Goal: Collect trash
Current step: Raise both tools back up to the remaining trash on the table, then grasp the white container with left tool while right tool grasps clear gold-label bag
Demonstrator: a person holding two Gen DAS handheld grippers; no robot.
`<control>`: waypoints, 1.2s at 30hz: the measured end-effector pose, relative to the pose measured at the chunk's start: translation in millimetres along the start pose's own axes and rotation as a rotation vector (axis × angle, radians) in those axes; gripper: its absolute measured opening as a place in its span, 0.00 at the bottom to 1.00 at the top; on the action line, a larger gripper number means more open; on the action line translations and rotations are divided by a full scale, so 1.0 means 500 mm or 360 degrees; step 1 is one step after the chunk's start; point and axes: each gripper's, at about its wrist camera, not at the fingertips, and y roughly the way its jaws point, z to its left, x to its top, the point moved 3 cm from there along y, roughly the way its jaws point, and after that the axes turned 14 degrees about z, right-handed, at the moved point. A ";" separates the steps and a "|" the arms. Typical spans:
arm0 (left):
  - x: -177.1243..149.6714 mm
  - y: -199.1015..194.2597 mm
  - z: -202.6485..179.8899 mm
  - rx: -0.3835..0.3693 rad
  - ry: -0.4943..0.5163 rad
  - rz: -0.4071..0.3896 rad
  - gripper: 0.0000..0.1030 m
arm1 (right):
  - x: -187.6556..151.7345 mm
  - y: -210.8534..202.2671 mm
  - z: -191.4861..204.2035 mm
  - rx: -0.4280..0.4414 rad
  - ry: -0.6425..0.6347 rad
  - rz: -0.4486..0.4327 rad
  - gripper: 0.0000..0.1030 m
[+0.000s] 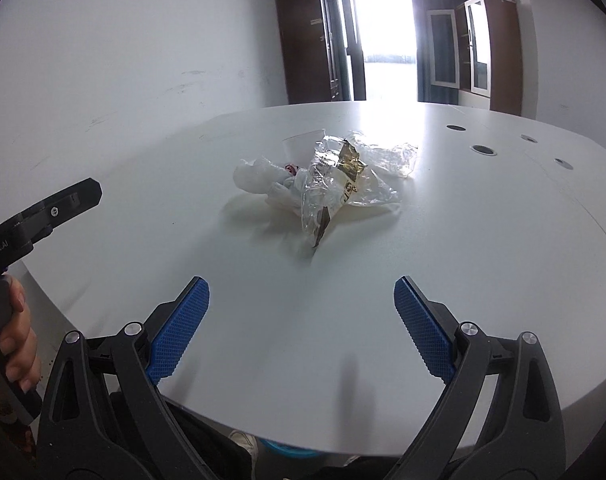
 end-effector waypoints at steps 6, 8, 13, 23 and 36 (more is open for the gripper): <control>0.065 0.064 -0.013 -0.0061 0.0034 0.0045 0.72 | 0.050 0.054 -0.020 0.0029 0.0035 0.0048 0.82; 0.089 0.092 -0.020 -0.0095 0.0050 0.0075 0.72 | 0.065 0.067 -0.028 0.0035 0.0053 0.0064 0.80; 0.156 0.150 -0.032 -0.0145 0.0086 0.0086 0.72 | 0.095 0.096 -0.045 0.0026 0.0068 0.0113 0.75; 0.303 0.325 -0.030 -0.0217 0.0048 0.0178 0.72 | 0.134 0.141 -0.050 0.0051 0.0069 0.0206 0.64; 0.269 0.442 -0.027 -0.0400 0.0242 0.0461 0.71 | 0.144 0.160 -0.019 -0.0028 -0.0044 0.0270 0.45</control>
